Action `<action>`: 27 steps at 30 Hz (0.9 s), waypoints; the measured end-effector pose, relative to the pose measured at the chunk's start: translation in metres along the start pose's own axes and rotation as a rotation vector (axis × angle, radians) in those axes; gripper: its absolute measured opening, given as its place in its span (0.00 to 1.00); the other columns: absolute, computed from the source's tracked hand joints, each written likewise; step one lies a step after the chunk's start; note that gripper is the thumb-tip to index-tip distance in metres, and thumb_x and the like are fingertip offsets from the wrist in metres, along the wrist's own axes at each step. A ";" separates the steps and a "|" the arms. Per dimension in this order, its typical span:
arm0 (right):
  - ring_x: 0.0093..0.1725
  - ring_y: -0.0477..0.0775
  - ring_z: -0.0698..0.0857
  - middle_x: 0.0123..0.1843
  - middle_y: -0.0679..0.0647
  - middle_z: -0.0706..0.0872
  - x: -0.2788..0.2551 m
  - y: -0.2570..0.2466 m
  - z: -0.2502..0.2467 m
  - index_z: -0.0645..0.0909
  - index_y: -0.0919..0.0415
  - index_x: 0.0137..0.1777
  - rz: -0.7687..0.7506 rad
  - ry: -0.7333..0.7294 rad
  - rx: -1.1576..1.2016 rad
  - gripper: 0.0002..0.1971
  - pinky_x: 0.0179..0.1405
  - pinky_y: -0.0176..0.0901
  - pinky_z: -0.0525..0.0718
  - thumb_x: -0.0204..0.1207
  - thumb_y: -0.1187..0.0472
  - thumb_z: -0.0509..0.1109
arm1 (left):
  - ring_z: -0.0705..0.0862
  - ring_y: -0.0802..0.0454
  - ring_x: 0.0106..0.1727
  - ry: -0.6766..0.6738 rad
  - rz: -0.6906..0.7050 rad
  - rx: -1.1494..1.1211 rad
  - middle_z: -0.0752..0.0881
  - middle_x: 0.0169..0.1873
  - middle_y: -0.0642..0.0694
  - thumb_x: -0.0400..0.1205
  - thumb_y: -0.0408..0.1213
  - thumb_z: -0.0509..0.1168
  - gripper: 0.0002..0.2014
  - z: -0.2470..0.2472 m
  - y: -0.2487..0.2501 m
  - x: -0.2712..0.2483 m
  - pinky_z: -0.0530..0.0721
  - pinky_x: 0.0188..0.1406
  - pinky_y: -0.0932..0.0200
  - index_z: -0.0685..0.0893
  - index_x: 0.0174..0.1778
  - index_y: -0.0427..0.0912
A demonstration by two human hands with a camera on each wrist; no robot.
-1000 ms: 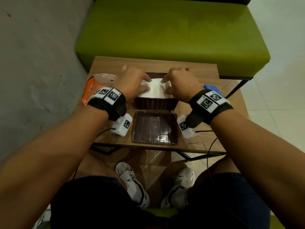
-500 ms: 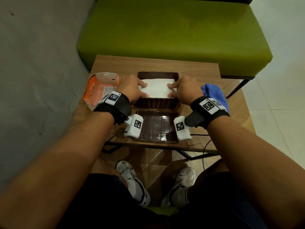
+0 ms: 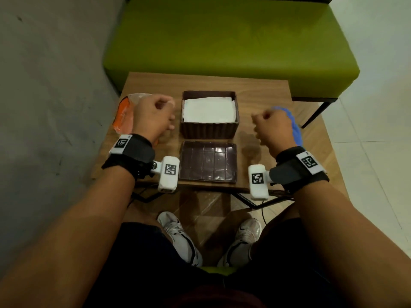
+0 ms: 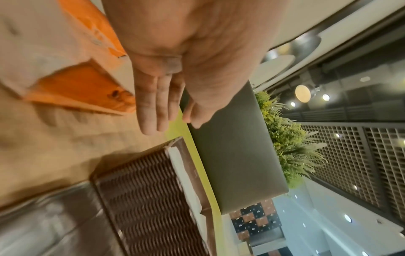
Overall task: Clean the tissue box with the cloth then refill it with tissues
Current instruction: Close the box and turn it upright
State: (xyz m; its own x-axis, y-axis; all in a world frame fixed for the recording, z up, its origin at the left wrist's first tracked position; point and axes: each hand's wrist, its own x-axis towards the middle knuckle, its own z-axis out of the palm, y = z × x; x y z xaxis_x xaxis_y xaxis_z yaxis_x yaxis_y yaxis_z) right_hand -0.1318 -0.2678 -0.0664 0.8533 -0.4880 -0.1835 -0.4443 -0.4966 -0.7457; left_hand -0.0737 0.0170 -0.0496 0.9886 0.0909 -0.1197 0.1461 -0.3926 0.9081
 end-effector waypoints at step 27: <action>0.25 0.57 0.85 0.32 0.61 0.86 -0.034 -0.065 -0.041 0.77 0.62 0.44 0.049 -0.369 0.202 0.12 0.22 0.48 0.89 0.82 0.67 0.78 | 0.93 0.52 0.41 -0.185 -0.134 -0.026 0.91 0.46 0.44 0.83 0.27 0.79 0.07 -0.024 0.032 -0.033 0.90 0.28 0.64 0.88 0.51 0.38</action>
State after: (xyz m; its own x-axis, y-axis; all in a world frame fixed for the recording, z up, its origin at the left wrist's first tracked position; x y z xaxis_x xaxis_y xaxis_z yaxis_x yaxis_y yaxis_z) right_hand -0.1435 -0.2486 0.0146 0.8891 -0.2001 -0.4118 -0.4561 -0.3105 -0.8340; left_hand -0.1026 0.0233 -0.0066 0.9506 -0.0298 -0.3090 0.2775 -0.3644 0.8889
